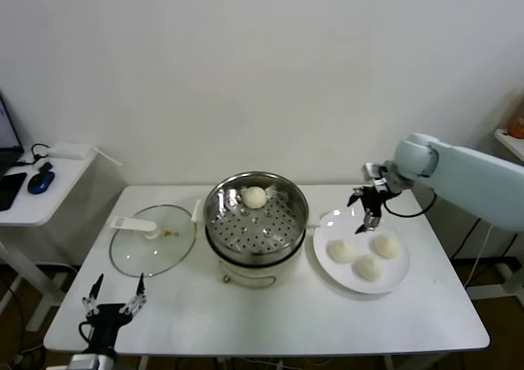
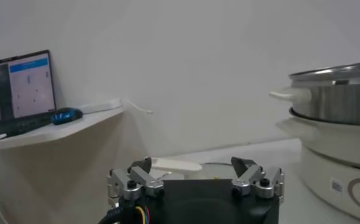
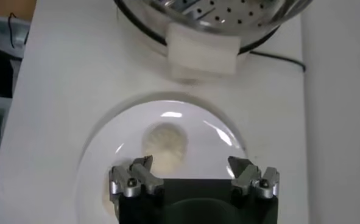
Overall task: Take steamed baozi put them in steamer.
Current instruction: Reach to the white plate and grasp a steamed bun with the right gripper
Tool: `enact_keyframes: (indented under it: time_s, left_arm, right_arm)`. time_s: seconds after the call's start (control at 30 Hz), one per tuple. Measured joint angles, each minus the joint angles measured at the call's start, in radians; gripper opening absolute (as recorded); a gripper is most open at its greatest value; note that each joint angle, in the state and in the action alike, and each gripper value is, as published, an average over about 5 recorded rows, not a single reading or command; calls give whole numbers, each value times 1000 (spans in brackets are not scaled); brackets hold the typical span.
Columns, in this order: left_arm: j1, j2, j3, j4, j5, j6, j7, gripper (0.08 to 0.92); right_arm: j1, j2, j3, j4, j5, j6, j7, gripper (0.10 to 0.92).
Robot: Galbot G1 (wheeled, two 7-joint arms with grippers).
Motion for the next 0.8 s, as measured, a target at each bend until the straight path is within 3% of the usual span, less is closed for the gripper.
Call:
enact_keyframes:
  time_s: [0.8]
  left_arm:
    - [11,2,-8,13,-21,-3,-3,823]
  right_arm:
    - [-176,144,83,-200,-132,4,-7,823]
